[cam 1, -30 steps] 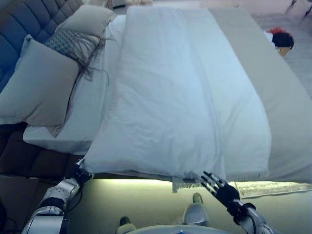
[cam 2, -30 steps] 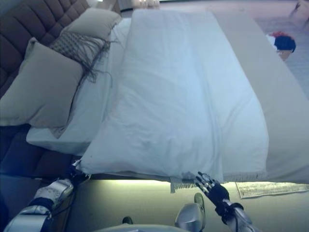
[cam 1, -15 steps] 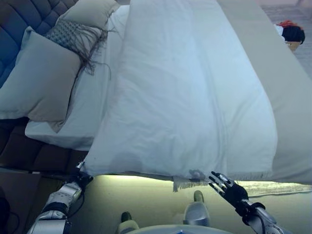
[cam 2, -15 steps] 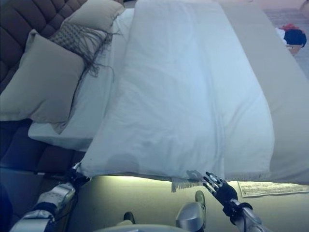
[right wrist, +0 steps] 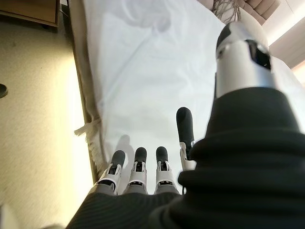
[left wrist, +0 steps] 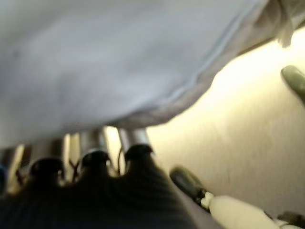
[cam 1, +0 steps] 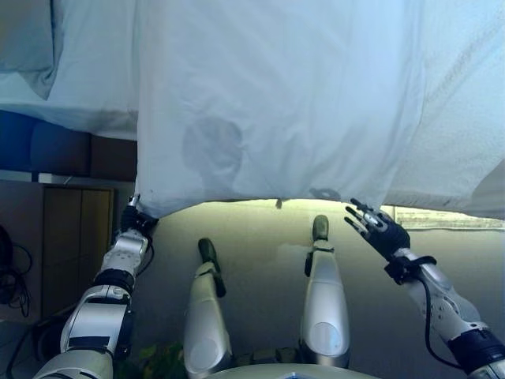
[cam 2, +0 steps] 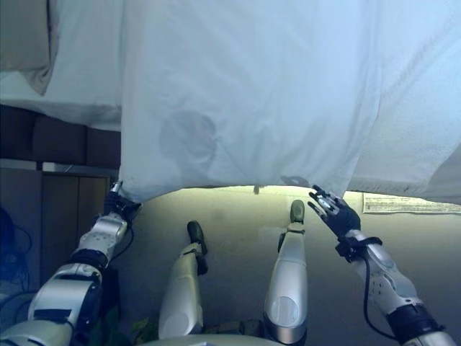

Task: Make the bed neatly

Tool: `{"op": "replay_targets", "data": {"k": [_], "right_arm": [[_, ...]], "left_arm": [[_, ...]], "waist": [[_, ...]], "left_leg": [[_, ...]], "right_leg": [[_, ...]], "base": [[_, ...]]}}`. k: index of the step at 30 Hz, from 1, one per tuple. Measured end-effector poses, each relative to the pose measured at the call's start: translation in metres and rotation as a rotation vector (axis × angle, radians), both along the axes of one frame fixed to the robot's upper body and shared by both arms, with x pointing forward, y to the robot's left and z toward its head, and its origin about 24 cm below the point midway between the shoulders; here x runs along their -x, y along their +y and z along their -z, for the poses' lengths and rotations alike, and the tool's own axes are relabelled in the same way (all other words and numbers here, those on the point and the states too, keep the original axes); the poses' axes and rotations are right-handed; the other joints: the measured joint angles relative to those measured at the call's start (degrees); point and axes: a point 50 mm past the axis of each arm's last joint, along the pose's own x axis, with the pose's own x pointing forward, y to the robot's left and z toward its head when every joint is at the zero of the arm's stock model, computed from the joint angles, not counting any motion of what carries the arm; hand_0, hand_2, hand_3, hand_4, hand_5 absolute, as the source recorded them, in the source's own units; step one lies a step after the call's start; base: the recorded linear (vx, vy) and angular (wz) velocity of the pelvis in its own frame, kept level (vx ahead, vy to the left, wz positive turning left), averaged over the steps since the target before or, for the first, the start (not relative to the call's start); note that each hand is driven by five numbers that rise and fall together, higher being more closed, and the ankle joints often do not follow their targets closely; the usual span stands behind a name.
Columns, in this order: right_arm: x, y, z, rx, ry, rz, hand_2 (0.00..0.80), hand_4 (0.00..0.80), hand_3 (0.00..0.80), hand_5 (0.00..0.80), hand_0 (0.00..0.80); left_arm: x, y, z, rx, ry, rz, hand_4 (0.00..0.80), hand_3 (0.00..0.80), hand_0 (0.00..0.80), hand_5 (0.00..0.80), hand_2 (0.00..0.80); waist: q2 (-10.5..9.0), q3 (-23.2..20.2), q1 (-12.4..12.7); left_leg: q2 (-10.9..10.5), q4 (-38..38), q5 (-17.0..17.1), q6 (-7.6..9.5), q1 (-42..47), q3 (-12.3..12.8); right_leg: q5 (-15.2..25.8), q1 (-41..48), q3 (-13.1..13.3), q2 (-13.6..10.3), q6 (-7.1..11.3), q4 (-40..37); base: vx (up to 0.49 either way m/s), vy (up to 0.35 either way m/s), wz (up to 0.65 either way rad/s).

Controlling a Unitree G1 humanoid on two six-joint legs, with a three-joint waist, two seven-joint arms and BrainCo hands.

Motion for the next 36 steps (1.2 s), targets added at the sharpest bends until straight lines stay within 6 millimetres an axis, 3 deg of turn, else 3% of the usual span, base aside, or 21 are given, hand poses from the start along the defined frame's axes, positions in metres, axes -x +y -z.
{"op": "replay_targets", "data": {"k": [9, 13, 14, 15, 16, 17, 21, 25, 29, 32, 36], "right_arm": [[-0.016, 0.004, -0.023, -0.024, -0.132, 0.036, 0.000, 0.000, 0.000, 0.000, 0.000], [-0.018, 0.006, -0.026, -0.036, -0.149, 0.035, 0.000, 0.000, 0.000, 0.000, 0.000], [-0.018, 0.008, -0.027, -0.042, -0.154, 0.032, 0.000, 0.000, 0.000, 0.000, 0.000], [-0.018, 0.010, -0.029, -0.044, -0.163, 0.022, 0.000, 0.000, 0.000, 0.000, 0.000], [-0.018, 0.012, -0.030, -0.045, -0.170, 0.015, 0.000, 0.000, 0.000, 0.000, 0.000], [-0.018, 0.013, -0.031, -0.047, -0.175, 0.010, 0.000, 0.000, 0.000, 0.000, 0.000], [-0.018, 0.018, -0.030, -0.070, -0.178, 0.008, 0.000, 0.000, 0.000, 0.000, 0.000], [-0.015, 0.021, -0.025, -0.089, -0.170, 0.014, 0.000, 0.000, 0.000, 0.000, 0.000], [-0.009, 0.012, -0.020, -0.090, -0.160, 0.052, 0.000, 0.000, 0.000, 0.000, 0.000], [-0.010, 0.005, -0.026, -0.077, -0.189, 0.082, 0.000, 0.000, 0.000, 0.000, 0.000], [-0.009, -0.009, -0.036, -0.074, -0.235, 0.108, 0.000, 0.000, 0.000, 0.000, 0.000]], "left_arm": [[-0.015, 0.004, -0.024, -0.080, -0.070, -0.008, 0.800, 0.800, 0.800, 0.800, 0.800], [-0.018, 0.010, -0.031, -0.175, 0.005, 0.011, 0.781, 0.781, 0.781, 0.781, 0.781], [-0.017, 0.013, -0.031, -0.198, 0.037, 0.022, 0.593, 0.593, 0.593, 0.593, 0.593], [-0.016, 0.017, -0.031, -0.217, 0.061, 0.029, 0.486, 0.486, 0.486, 0.486, 0.486], [-0.014, 0.020, -0.031, -0.217, 0.080, 0.027, 0.110, 0.110, 0.110, 0.110, 0.110], [-0.012, 0.023, -0.028, -0.211, 0.107, 0.023, 0.000, 0.000, 0.000, 0.000, 0.000], [0.014, 0.028, 0.004, -0.173, 0.240, 0.010, 0.000, 0.000, 0.000, 0.000, 0.000], [0.048, 0.003, 0.052, -0.108, 0.283, 0.066, 0.000, 0.000, 0.000, 0.000, 0.000], [0.078, -0.014, 0.080, -0.044, 0.318, 0.090, 0.000, 0.000, 0.000, 0.000, 0.000], [0.084, -0.006, 0.073, 0.080, 0.155, -0.011, 0.000, 0.000, 0.000, 0.000, 0.000], [0.052, -0.009, 0.013, 0.101, -0.348, 0.068, 0.000, 0.000, 0.000, 0.000, 0.000]], "waist": [[-0.64, 1.49, 0.43], [-0.75, 1.51, 0.44], [-0.76, 1.50, 0.31], [-0.77, 1.50, 0.15], [-0.77, 1.50, 0.04], [-0.77, 1.50, 0.03], [-0.77, 1.49, 0.40], [-0.77, 1.50, 1.42], [-0.77, 1.50, 3.12], [-0.76, 1.50, 3.47], [-0.70, 1.52, 4.37]], "left_leg": [[-0.02, -0.10, 0.47, -0.51, -7.09, -0.94], [0.01, -0.10, 0.48, -0.51, -8.14, -1.00], [0.10, -0.10, 0.47, -0.51, -8.14, -1.00], [0.16, -0.11, 0.47, -0.51, -8.07, -1.00], [0.20, -0.12, 0.47, -0.51, -8.05, -1.00], [0.24, -0.13, 0.47, -0.51, -8.01, -0.99], [0.24, -0.14, 0.47, -0.51, -7.99, -0.99], [-0.06, -0.63, 0.77, -0.10, -7.98, -1.04], [-0.37, -0.62, 0.86, 0.12, -7.83, -1.43], [-1.24, -0.65, 0.83, 0.47, -7.53, -1.25], [-2.14, -0.65, 1.09, 0.83, -7.81, -1.02]], "right_leg": [[0.03, -6.73, -0.50, 0.08, -0.07, 0.38], [-0.07, -7.81, -0.64, 0.07, -0.16, 0.52], [-0.12, -7.83, -0.65, 0.15, -0.18, 0.54], [-0.14, -7.82, -0.66, 0.22, -0.21, 0.54], [-0.14, -7.83, -0.65, 0.27, -0.22, 0.54], [-0.14, -7.82, -0.64, 0.33, -0.23, 0.54], [-0.14, -7.81, -0.64, 0.32, -0.24, 0.58], [-0.23, -7.83, -0.80, -0.05, -0.16, 0.59], [-1.34, -7.88, -0.97, -0.46, 0.00, 1.91], [-1.43, -7.96, -0.63, -1.41, 0.12, 2.47], [-1.35, -7.96, -0.27, -2.27, 0.70, 1.96]], "base": [[-0.097, 0.032, 0.03], [-0.013, 0.008, 0.01], [-0.004, -0.004, -0.03], [-0.010, 0.012, -0.04], [-0.009, 0.015, -0.04], [0.000, 0.000, 0.00], [0.000, -0.009, 0.00], [0.005, -0.061, 0.04], [0.046, 0.001, 0.08], [0.034, 0.053, 0.08], [-0.016, -0.033, 0.06]]}}
